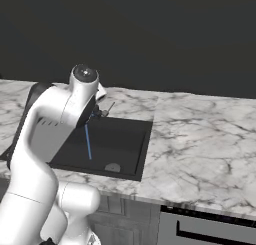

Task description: Turn on the sink faucet and place the jug under the water for a few seconds to fill it up.

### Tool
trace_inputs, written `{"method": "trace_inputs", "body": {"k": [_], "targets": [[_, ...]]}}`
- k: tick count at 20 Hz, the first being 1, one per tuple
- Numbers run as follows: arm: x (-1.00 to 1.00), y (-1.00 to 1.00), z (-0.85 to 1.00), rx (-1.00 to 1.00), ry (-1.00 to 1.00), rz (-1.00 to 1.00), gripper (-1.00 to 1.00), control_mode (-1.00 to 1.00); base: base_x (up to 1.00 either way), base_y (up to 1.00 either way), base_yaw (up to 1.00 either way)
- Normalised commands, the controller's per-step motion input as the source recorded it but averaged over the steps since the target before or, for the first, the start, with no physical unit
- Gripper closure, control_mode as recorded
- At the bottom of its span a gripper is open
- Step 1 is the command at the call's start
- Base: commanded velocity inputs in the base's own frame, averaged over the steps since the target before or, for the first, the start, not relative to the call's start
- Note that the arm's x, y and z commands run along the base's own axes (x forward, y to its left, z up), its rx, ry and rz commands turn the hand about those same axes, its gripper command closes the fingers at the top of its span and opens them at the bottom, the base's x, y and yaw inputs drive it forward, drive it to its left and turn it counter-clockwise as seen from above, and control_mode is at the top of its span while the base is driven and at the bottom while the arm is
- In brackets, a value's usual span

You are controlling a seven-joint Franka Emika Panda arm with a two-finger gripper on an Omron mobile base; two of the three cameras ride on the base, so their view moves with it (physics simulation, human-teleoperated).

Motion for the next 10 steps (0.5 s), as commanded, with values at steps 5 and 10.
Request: {"method": "trace_inputs", "body": {"k": [5, 10], "targets": [[-0.5, 0.0, 0.0, 0.0, 0.0, 0.0, -1.0, -1.0, 0.0, 0.0, 0.0], [-0.39, 0.0, 0.0, -0.02, 0.0, 0.0, -1.0, 1.0, -0.1, 0.01, 0.0]]}}
